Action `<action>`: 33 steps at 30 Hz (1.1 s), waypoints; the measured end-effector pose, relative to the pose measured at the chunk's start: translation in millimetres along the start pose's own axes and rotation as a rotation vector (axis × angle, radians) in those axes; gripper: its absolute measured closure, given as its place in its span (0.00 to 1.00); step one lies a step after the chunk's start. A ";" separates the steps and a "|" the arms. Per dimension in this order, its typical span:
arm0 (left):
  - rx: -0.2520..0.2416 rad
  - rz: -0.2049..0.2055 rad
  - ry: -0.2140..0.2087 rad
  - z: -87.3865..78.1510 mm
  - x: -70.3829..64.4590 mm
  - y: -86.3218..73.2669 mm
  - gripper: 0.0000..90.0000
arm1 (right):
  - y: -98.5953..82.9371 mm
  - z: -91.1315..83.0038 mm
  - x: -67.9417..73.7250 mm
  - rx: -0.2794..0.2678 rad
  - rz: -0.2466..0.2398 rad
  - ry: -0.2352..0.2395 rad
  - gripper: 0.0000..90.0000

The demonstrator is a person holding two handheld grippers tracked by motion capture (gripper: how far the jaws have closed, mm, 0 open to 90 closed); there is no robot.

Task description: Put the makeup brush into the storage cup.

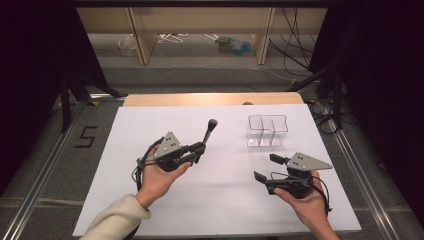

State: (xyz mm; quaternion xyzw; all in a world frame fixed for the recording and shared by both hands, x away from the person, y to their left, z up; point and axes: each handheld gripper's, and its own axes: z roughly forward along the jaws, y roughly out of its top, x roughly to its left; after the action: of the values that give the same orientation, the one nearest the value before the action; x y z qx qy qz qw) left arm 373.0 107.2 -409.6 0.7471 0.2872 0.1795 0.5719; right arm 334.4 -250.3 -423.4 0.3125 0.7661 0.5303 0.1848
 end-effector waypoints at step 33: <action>0.002 0.020 -0.037 10.7 -20.4 -2.0 0.88 | 19.8 15.9 13.7 -0.029 -0.011 0.028 0.20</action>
State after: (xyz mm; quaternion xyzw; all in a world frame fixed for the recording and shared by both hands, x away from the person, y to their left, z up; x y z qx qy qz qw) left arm 363.2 86.6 -413.4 0.7537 0.2691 0.1711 0.5747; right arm 339.6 -225.1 -410.2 0.2981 0.7626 0.5446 0.1816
